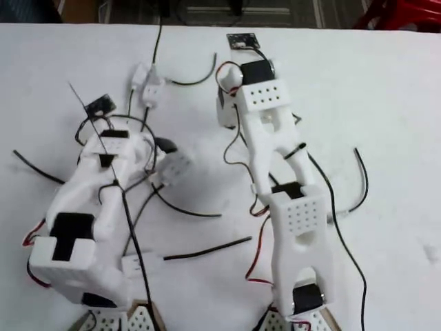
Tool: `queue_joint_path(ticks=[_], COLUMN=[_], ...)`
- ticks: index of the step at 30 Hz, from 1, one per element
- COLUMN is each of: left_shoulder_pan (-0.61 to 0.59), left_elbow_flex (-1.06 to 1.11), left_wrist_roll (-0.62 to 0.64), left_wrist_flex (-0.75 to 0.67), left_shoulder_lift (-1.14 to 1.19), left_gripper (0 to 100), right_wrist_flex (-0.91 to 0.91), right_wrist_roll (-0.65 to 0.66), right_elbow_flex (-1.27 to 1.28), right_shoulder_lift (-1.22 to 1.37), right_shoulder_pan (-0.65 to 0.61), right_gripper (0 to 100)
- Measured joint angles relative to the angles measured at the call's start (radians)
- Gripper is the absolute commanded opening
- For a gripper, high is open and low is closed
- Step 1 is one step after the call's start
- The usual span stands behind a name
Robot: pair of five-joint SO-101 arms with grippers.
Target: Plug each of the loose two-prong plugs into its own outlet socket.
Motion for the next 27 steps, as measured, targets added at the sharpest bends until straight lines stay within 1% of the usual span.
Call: queue_joint_path(ticks=[2,8,11,16,20,27], left_shoulder_pan=[0.0,0.0,0.0,0.002,0.015,0.015], left_elbow_flex=[0.002,0.003,0.003,0.003,0.003,0.003], left_wrist_roll=[0.0,0.0,-0.008,-0.095,-0.135,-0.201], left_wrist_flex=[-0.003,-0.006,-0.006,-0.012,-0.015,-0.041], left_shoulder_lift=[0.0,0.0,0.0,0.0,0.0,0.0], left_gripper=[35,17,12,7,2,2], right_wrist_flex=[0.0,0.0,0.0,0.0,0.0,0.0], right_wrist_roll=[0.0,0.0,0.0,0.0,0.0,0.0], right_elbow_flex=[0.0,0.0,0.0,0.0,0.0,0.0], right_shoulder_lift=[0.0,0.0,0.0,0.0,0.0,0.0], right_shoulder_pan=[0.0,0.0,0.0,0.0,0.0,0.0], right_gripper=[36.1,36.1,36.1,36.1,36.1,36.1])
